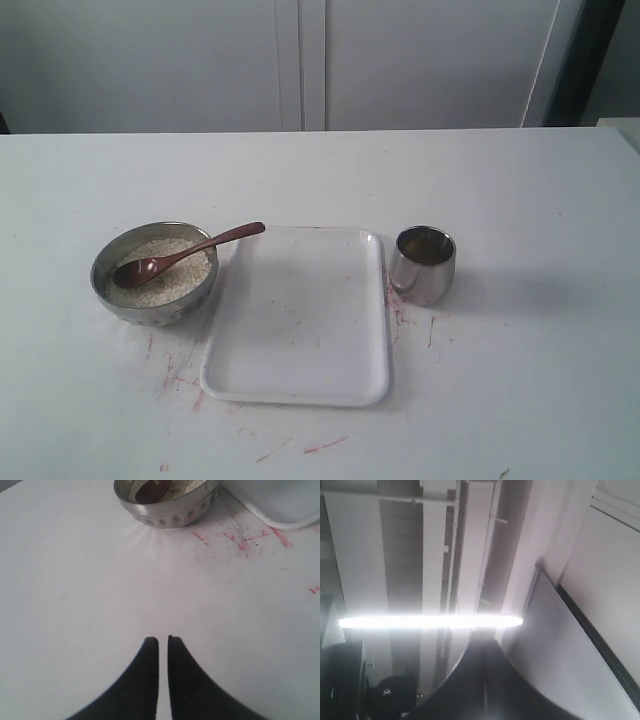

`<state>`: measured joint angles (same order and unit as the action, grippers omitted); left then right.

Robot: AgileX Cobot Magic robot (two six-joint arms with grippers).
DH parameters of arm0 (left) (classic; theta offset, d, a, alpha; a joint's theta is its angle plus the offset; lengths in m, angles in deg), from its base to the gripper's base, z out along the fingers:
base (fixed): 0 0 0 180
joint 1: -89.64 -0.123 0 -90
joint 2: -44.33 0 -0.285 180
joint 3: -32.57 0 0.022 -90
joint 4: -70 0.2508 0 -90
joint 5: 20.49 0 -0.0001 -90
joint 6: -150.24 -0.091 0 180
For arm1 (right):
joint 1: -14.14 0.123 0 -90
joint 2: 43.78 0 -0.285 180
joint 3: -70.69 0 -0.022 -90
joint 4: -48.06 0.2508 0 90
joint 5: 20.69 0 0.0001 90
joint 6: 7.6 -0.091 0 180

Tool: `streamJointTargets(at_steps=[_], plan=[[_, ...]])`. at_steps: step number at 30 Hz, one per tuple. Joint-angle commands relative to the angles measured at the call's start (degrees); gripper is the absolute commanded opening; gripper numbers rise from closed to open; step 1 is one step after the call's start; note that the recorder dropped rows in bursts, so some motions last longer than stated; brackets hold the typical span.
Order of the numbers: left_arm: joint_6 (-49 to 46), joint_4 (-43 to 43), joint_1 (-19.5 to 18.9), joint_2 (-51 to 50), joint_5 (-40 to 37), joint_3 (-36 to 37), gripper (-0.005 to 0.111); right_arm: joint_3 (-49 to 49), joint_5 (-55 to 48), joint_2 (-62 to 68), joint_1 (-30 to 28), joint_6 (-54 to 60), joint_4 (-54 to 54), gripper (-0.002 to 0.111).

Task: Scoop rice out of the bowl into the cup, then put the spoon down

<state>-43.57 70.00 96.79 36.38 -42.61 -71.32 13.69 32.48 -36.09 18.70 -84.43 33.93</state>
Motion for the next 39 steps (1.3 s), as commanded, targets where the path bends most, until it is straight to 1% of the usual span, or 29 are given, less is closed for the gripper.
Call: streamJointTargets(at_steps=[1,4,6,9,12,16,18,22,24,26,28,34,36,39], plan=[[0.3,0.0,0.4,0.2,-2.4,0.5,0.014,12.2,-17.9,0.1,0.1,1.0,-14.4,0.000],[0.3,0.0,0.4,0.2,-2.4,0.5,0.014,20.8,-29.2,0.1,0.1,1.0,-22.3,0.000],[0.3,0.0,0.4,0.2,-2.4,0.5,0.014,26.3,-33.3,1.1,0.1,1.0,-24.8,0.000],[0.3,0.0,0.4,0.2,-2.4,0.5,0.014,33.2,-36.1,4.4,0.1,0.1,-28.3,0.000],[0.3,0.0,0.4,0.2,-2.4,0.5,0.014,39.3,-36.3,8.5,0.1,-4.6,-35.1,0.000],[0.3,0.0,0.4,0.2,-2.4,0.5,0.014,45.1,-36.2,13.8,0.1,-18.7,-46.1,0.000],[0.3,0.0,0.4,0.2,-2.4,0.5,0.014,47.7,-35.4,16.9,0.1,-27.8,-53.0,0.000],[0.3,0.0,0.4,0.2,-2.4,0.5,0.014,52.8,-29.8,23.6,0.1,-43.8,-68.0,0.000],[0.3,0.0,0.4,0.2,-2.4,0.5,0.014,54.8,-25.5,26.7,0.1,-43.8,-72.3,0.000],[0.3,0.0,0.4,0.2,-2.4,0.5,0.014,56.0,-21.4,29.3,0.1,-43.8,-73.0,0.000],[0.3,0.0,0.4,0.2,-2.4,0.5,0.014,56.5,-20.4,31.5,0.1,-43.8,-72.9,0.000],[0.3,0.0,0.4,0.2,-2.4,0.5,0.014,56.5,-20.6,35.5,0.1,-43.6,-72.9,0.000],[0.3,0.0,0.4,0.2,-2.4,0.5,0.014,56.5,-21.0,36.5,0.1,-41.9,-72.9,0.000],[0.3,0.0,0.4,0.2,-2.4,0.5,0.014,56.5,-23.8,37.8,0.1,-41.9,-74.4,0.000]])
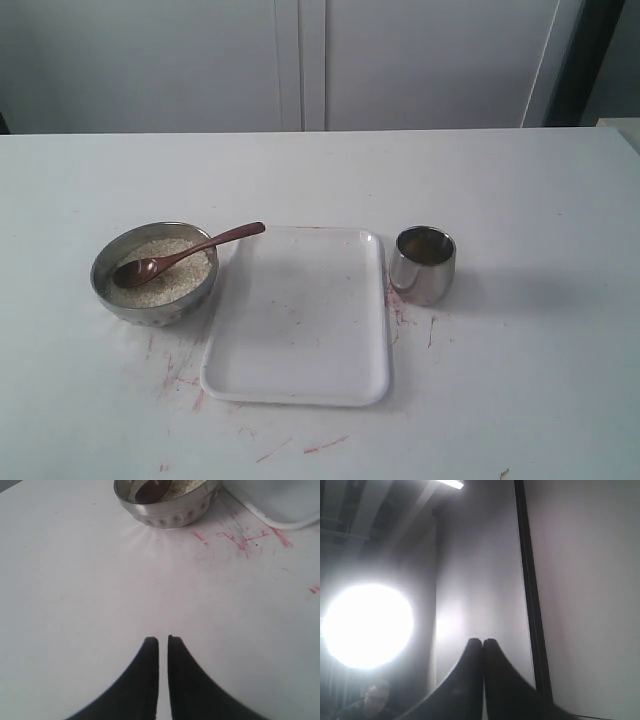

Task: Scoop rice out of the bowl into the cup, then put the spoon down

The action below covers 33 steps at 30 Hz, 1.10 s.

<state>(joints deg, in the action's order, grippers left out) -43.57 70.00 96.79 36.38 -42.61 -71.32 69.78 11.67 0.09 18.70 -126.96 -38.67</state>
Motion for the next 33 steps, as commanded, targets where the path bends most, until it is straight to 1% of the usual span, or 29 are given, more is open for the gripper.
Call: streamJointTargets(at_steps=[1,5,10,12,14,17,21,24,26,27,31,33], plan=[[0.3,0.0,0.4,0.2,-2.4,0.5,0.014,0.4,-4.7,2.1,0.1,-0.7,-2.4,0.000],[0.3,0.0,0.4,0.2,-2.4,0.5,0.014,0.4,-12.5,3.1,0.1,-0.9,-0.4,0.000],[0.3,0.0,0.4,0.2,-2.4,0.5,0.014,0.4,-25.1,4.1,0.1,-0.9,3.9,0.000],[0.3,0.0,0.4,0.2,-2.4,0.5,0.014,0.4,-29.4,4.3,0.1,-0.9,8.1,0.000],[0.3,0.0,0.4,0.2,-2.4,0.5,0.014,0.4,-33.2,4.6,0.1,-0.9,16.0,0.000],[0.3,0.0,0.4,0.2,-2.4,0.5,0.014,0.4,-35.1,4.8,0.1,-0.9,27.4,0.000],[0.3,0.0,0.4,0.2,-2.4,0.5,0.014,0.4,-34.0,5.2,0.1,-0.9,30.5,0.000],[0.3,0.0,0.4,0.2,-2.4,0.5,0.014,0.4,-31.5,5.6,0.1,0.0,30.9,0.000],[0.3,0.0,0.4,0.2,-2.4,0.5,0.014,0.4,-28.1,6.3,0.1,5.6,31.5,0.000],[0.3,0.0,0.4,0.2,-2.4,0.5,0.014,0.4,-26.5,6.6,0.1,10.7,33.1,0.000],[0.3,0.0,0.4,0.2,-2.4,0.5,0.014,0.4,-19.1,7.9,0.3,39.6,46.1,0.000],[0.3,0.0,0.4,0.2,-2.4,0.5,0.014,0.4,-16.8,8.2,1.7,46.8,48.4,0.000]])
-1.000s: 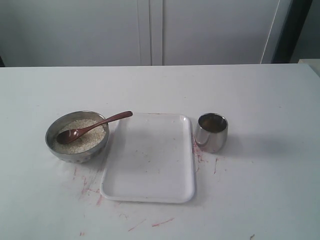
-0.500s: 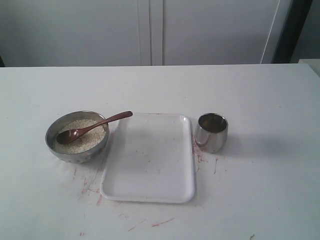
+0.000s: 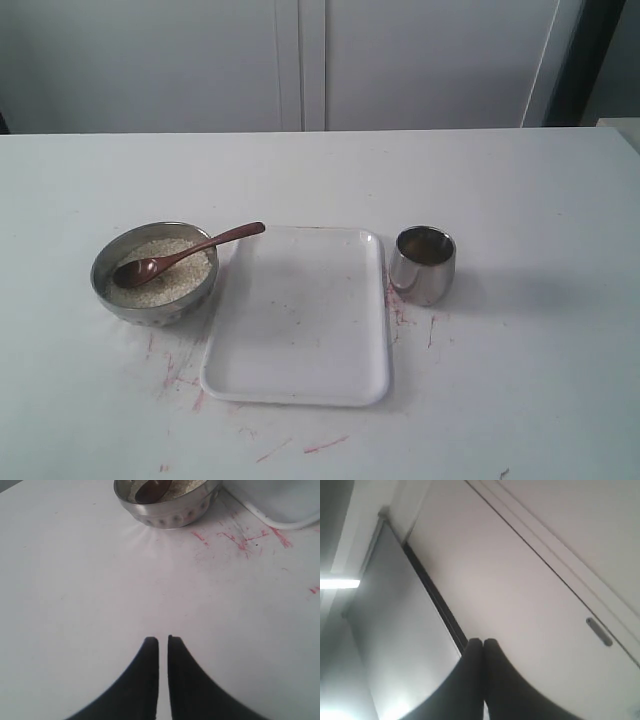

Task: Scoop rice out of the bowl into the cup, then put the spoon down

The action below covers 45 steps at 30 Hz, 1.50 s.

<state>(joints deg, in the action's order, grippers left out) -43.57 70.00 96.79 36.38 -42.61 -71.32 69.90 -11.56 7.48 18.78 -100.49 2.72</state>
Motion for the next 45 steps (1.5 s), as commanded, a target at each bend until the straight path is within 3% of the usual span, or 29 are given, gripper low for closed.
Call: streamJointTargets(at_steps=[1,4,8,13,17,19,27,32,35,39,45], plan=[[0.3,0.0,0.4,0.2,-2.4,0.5,0.014,0.2,6.3,0.8,2.5,22.3,7.0,0.000],[0.3,0.0,0.4,0.2,-2.4,0.5,0.014,0.2,1.3,1.3,5.1,26.7,7.7,0.000],[0.3,0.0,0.4,0.2,-2.4,0.5,0.014,0.2,-19.2,3.0,8.9,42.0,19.1,0.000],[0.3,0.0,0.4,0.2,-2.4,0.5,0.014,0.2,-32.9,8.4,15.8,84.6,39.6,0.000],[0.3,0.0,0.4,0.2,-2.4,0.5,0.014,0.2,-42.5,13.3,19.2,109.7,54.9,0.000],[0.3,0.0,0.4,0.2,-2.4,0.5,0.014,1.0,-47.8,16.3,19.3,116.6,59.2,0.000],[0.3,0.0,0.4,0.2,-2.4,0.5,0.014,9.0,-61.2,29.4,19.3,128.3,60.1,0.000],[0.3,0.0,0.4,0.2,-2.4,0.5,0.014,9.7,-67.8,37.5,19.3,147.8,72.9,0.000],[0.3,0.0,0.4,0.2,-2.4,0.5,0.014,9.7,-68.2,41.8,20.2,150.0,75.9,0.000],[0.3,0.0,0.4,0.2,-2.4,0.5,0.014,9.7,-68.1,47.0,25.2,154.7,72.7,0.000],[0.3,0.0,0.4,0.2,-2.4,0.5,0.014,9.7,-61.5,50.5,32.8,154.4,58.4,0.000]])
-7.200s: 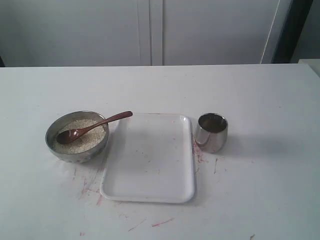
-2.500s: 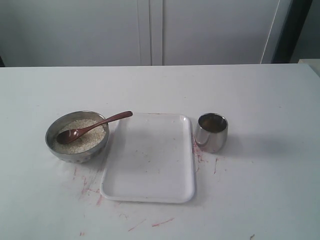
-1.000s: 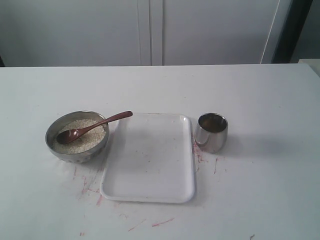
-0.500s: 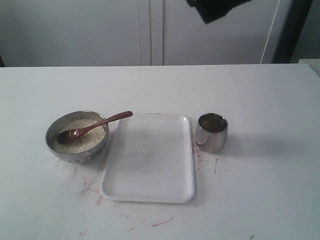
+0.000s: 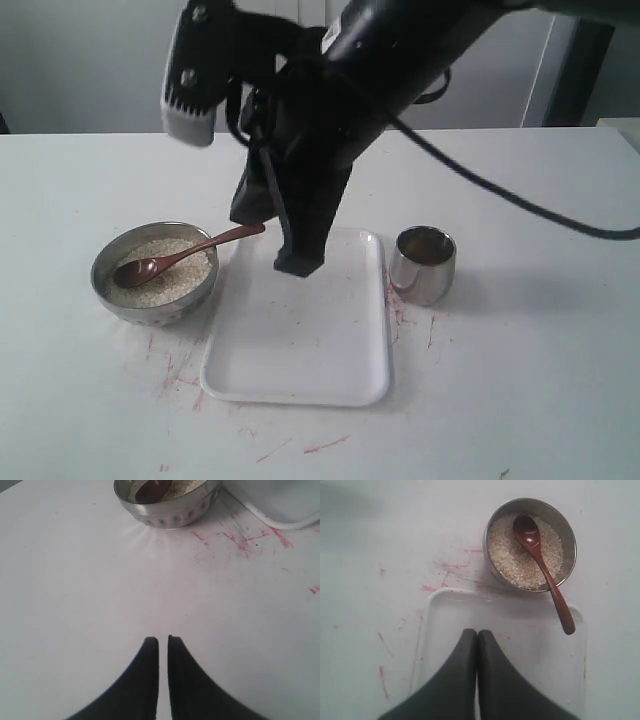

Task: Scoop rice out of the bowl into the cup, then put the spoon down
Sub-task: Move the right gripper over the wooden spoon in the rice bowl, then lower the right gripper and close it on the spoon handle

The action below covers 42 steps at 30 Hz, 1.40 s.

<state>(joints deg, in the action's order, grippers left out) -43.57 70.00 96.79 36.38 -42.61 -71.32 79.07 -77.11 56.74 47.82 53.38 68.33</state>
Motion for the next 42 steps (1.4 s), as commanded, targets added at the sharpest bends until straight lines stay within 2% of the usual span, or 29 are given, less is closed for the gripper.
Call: streamJointTargets(at_steps=[1,6,18,24,30,35,36,38,41,42], plan=[[0.3,0.0,0.4,0.2,-2.4,0.5,0.014,0.6,5.7,1.7,4.7,0.5,-8.8,0.000],[0.3,0.0,0.4,0.2,-2.4,0.5,0.014,2.0,11.7,3.6,6.6,0.2,-13.4,0.000],[0.3,0.0,0.4,0.2,-2.4,0.5,0.014,12.0,12.0,16.1,6.4,-2.4,-16.2,0.000],[0.3,0.0,0.4,0.2,-2.4,0.5,0.014,14.7,14.4,21.2,4.9,-2.4,-15.2,0.000],[0.3,0.0,0.4,0.2,-2.4,0.5,0.014,15.7,17.1,25.2,0.9,-2.7,-14.8,0.000],[0.3,0.0,0.4,0.2,-2.4,0.5,0.014,15.7,19.2,27.3,0.6,-0.8,-16.5,0.000],[0.3,0.0,0.4,0.2,-2.4,0.5,0.014,15.7,19.2,27.4,0.6,-0.8,-17.5,0.002],[0.3,0.0,0.4,0.2,-2.4,0.5,0.014,15.7,18.3,27.5,0.6,-0.8,-20.3,0.012],[0.3,0.0,0.4,0.2,-2.4,0.5,0.014,15.7,17.0,27.5,0.6,-0.5,-21.3,0.040],[0.3,0.0,0.4,0.2,-2.4,0.5,0.014,15.6,17.0,27.5,0.6,0.3,-21.3,0.046]])
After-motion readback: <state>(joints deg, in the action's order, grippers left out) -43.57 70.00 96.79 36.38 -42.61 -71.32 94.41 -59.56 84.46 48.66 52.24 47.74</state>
